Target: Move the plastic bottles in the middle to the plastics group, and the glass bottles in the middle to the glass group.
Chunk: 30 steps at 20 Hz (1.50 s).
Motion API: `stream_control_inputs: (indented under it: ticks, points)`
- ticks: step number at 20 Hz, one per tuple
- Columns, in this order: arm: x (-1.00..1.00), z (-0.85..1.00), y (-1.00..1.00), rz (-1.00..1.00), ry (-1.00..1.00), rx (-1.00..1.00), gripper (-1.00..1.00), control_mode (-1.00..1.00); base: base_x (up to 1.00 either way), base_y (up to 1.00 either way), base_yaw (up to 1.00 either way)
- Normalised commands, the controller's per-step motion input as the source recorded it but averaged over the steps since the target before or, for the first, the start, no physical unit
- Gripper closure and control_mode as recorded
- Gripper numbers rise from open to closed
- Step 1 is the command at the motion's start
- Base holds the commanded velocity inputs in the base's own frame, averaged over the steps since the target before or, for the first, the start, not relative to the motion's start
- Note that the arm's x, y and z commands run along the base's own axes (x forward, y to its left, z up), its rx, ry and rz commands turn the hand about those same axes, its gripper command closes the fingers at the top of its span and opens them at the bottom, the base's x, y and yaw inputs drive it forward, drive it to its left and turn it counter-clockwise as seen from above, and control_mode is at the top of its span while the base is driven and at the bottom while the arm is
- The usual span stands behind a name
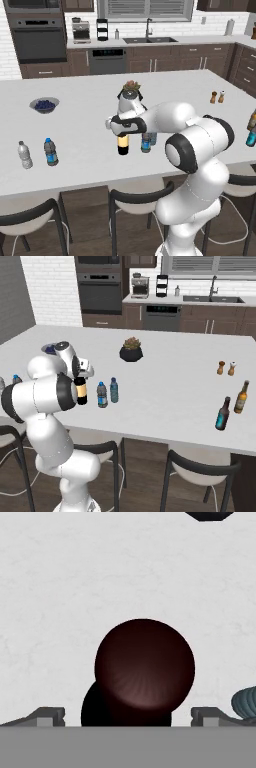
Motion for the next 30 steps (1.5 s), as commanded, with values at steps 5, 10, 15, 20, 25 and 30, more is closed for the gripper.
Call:
stream_control_inputs:
  ticks: [5,10,15,20,25,30]
  points:
    - [0.00,0.00,0.00,0.00,0.00,0.00,-1.00,-1.00,0.00,0.00,0.00]
    - [0.00,0.00,0.00,0.00,0.00,0.00,1.00,-1.00,0.00,0.00,0.00]
    - [0.00,0.00,0.00,0.00,0.00,0.00,1.00,-1.00,0.00,0.00,0.00]
    - [-0.34,0.06,0.00,0.00,0.00,0.00,1.00,-1.00,0.00,0.00,0.00]
    - [-1.00,0.31,-0.03,0.00,-0.01,0.02,1.00,-1.00,0.00,0.00,0.00]
    - [-1.00,0.13,-0.30,0.00,-0.05,0.03,1.00,-1.00,0.00,0.00,0.00]
